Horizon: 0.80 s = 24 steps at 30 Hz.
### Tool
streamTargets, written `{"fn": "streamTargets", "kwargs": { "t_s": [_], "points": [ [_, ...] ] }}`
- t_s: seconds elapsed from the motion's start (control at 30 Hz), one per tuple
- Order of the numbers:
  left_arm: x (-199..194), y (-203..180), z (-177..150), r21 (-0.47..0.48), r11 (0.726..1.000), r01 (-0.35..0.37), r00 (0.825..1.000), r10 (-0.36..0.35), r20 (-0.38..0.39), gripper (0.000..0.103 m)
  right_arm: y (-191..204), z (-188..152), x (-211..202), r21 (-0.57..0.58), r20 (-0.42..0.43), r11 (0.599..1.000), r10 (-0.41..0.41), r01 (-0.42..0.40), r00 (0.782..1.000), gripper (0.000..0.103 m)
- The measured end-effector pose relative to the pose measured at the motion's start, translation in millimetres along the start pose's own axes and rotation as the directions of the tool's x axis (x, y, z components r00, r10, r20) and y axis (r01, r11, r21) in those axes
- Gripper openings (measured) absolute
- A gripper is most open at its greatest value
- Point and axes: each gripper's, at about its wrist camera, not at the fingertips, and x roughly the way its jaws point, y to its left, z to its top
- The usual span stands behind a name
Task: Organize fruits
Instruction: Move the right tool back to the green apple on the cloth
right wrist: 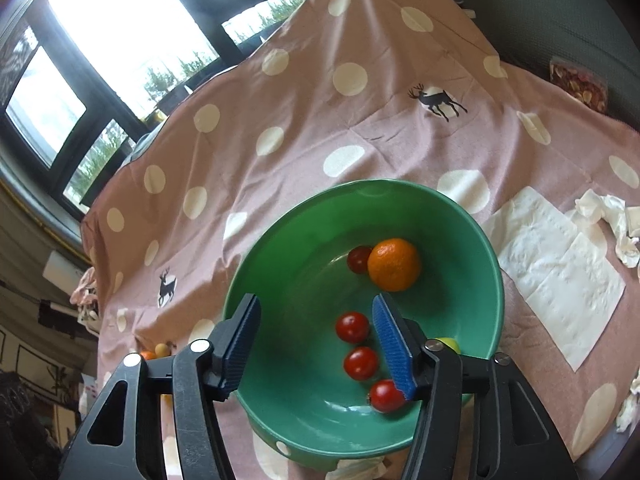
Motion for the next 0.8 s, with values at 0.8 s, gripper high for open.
{"fn": "streamTargets", "kwargs": {
  "t_s": [0.8],
  "points": [
    [-1,121,-3,-0.322,0.921,-0.22,0.975,0.219,-0.039,0.07,115,-40,27,-0.26,-0.048,0.951,0.162,-0.169,0.986,0.06]
  ]
}}
